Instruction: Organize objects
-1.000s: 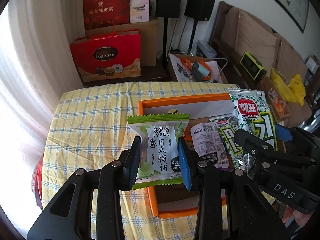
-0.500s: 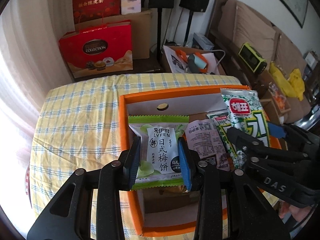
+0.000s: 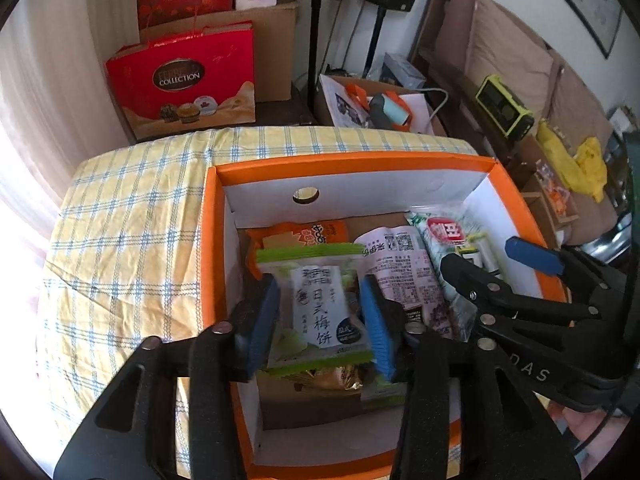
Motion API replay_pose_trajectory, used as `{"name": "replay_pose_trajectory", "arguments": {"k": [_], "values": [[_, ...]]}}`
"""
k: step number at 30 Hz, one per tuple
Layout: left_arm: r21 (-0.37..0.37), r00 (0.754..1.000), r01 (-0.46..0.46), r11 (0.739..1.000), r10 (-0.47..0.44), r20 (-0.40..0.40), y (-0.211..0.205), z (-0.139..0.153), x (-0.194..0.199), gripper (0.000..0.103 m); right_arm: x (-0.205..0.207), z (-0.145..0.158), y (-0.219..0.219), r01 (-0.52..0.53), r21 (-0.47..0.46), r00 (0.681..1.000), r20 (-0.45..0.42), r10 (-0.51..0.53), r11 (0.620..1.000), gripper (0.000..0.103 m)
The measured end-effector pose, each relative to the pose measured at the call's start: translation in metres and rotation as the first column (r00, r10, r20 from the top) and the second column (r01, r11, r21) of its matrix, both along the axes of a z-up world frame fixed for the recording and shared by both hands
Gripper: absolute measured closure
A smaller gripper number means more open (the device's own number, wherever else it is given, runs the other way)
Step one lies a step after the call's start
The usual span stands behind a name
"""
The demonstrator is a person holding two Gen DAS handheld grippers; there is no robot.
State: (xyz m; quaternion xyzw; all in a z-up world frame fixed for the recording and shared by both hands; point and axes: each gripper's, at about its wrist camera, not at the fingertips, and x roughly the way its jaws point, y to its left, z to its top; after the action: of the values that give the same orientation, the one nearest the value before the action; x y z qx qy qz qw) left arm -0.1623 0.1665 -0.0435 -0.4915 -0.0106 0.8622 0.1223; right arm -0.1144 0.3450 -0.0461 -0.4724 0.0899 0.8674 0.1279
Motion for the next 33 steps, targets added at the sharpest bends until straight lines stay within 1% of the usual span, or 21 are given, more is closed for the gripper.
{"name": "replay_pose_trajectory", "arguments": {"k": [4, 7, 9, 12, 13, 18, 20, 27, 30, 32, 33], "values": [[0.006, 1.000, -0.003, 1.000, 0.003, -0.009, -0.002, 0.005, 0.000, 0.058, 0.005, 0.006, 0.002, 0.006, -0.008, 1.000, -0.022, -0.006, 1.000, 0.023], [0.001, 1.000, -0.004, 1.000, 0.004, -0.020, -0.004, 0.010, 0.003, 0.054, 0.009, 0.011, 0.001, 0.008, -0.007, 0.999, -0.038, -0.008, 1.000, 0.023], [-0.002, 1.000, -0.003, 1.000, 0.003, -0.027, -0.006, 0.013, 0.005, 0.047, 0.012, 0.015, -0.001, 0.007, -0.011, 0.999, -0.048, -0.007, 1.000, 0.023], [0.001, 0.999, -0.005, 1.000, 0.005, -0.036, -0.011, 0.017, 0.010, 0.041, 0.017, 0.022, -0.005, 0.005, -0.009, 0.998, -0.066, -0.006, 1.000, 0.022], [0.005, 0.999, -0.006, 1.000, 0.006, -0.037, -0.013, 0.019, 0.011, 0.040, 0.018, 0.024, -0.007, 0.004, -0.004, 0.998, -0.068, -0.005, 1.000, 0.022], [0.003, 0.998, -0.026, 1.000, 0.026, -0.064, -0.026, 0.026, 0.019, 0.026, 0.028, 0.032, -0.019, -0.007, 0.011, 0.996, -0.090, 0.008, 1.000, 0.021], [-0.004, 0.997, -0.033, 0.999, 0.032, -0.070, -0.032, 0.029, 0.021, 0.025, 0.032, 0.034, -0.022, -0.008, 0.002, 0.995, -0.099, 0.008, 1.000, 0.018], [-0.011, 0.994, -0.047, 0.999, 0.046, -0.096, -0.050, 0.039, 0.033, 0.024, 0.042, 0.043, -0.031, 0.000, 0.012, 0.993, -0.118, 0.001, 1.000, 0.016], [-0.025, 0.992, -0.047, 0.999, 0.044, -0.115, -0.055, 0.043, 0.040, 0.024, 0.046, 0.046, -0.033, 0.004, 0.011, 0.992, -0.128, -0.003, 1.000, 0.010], [-0.028, 0.991, -0.052, 0.998, 0.048, -0.122, -0.058, 0.045, 0.044, 0.023, 0.048, 0.047, -0.036, 0.005, 0.016, 0.992, -0.128, -0.003, 1.000, 0.002], [-0.027, 0.991, -0.052, 0.998, 0.048, -0.125, -0.060, 0.046, 0.047, 0.023, 0.049, 0.048, -0.038, 0.005, 0.018, 0.992, -0.130, -0.002, 1.000, 0.002]]}}
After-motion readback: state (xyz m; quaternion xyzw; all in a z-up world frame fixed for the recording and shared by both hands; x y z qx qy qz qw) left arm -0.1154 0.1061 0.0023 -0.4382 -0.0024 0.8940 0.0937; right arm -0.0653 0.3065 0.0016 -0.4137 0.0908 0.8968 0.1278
